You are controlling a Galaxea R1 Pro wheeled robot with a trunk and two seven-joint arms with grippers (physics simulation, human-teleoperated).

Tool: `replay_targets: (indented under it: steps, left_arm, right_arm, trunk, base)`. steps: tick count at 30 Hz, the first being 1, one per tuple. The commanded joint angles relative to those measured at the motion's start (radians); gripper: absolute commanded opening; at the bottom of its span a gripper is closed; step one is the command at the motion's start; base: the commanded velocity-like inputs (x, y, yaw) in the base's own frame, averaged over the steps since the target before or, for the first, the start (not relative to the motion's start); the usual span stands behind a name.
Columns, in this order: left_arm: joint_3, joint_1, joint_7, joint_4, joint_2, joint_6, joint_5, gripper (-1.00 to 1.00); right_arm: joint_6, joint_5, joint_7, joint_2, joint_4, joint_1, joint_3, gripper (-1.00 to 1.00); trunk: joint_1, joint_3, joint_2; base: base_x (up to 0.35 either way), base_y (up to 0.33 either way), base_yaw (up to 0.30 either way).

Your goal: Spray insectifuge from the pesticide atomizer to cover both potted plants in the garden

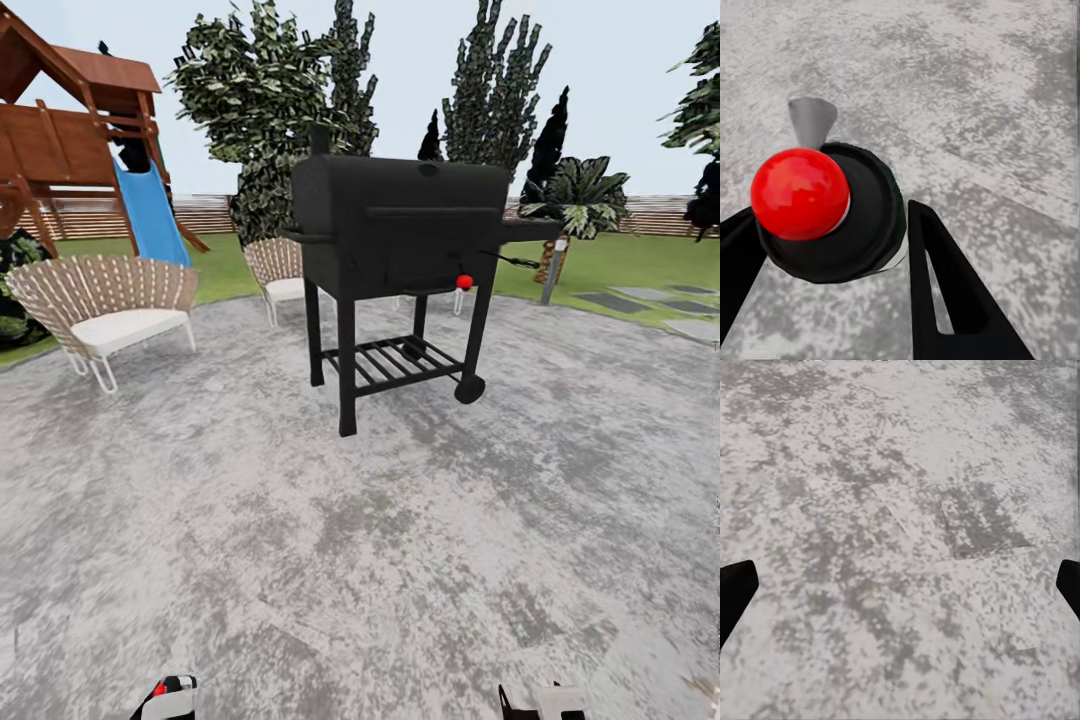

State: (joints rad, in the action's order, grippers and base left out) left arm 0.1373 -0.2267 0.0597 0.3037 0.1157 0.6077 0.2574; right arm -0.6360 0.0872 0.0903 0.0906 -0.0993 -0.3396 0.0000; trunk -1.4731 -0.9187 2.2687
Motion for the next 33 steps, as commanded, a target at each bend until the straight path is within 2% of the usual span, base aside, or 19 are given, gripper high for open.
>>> replay_targets:
  steps: [1, 18, 27, 33]
  left_arm:
    - [0.008, 0.0, 0.006, 0.0, 0.001, 0.003, 0.005, -1.0]
    - [0.008, 0.0, 0.005, 0.0, 0.001, 0.003, 0.004, -1.0]
    - [0.001, 0.0, 0.014, 0.0, 0.0, -0.007, 0.004, -1.0]
    - [-0.047, 0.0, 0.055, 0.001, 0.0, -0.003, 0.03, -1.0]
  right_arm:
    - [-0.002, 0.009, 0.009, 0.0, 0.001, -0.001, 0.0, 1.0]
    - [-0.002, 0.009, 0.009, 0.0, 0.001, -0.001, 0.0, 1.0]
    - [-0.002, 0.009, 0.009, 0.0, 0.001, -0.001, 0.0, 1.0]
    - [-0.002, 0.009, 0.009, 0.0, 0.001, -0.001, 0.0, 1.0]
  trunk:
    - [0.0, -0.001, 0.0]
    - [0.0, -0.001, 0.0]
    - [0.0, -0.001, 0.0]
    - [0.0, -0.001, 0.0]
  base:
    - [0.293, 0.219, -0.266]
    - [0.271, 0.206, -0.266]
    - [0.04, 0.011, -0.266]
    - [0.001, 0.0, -0.266]
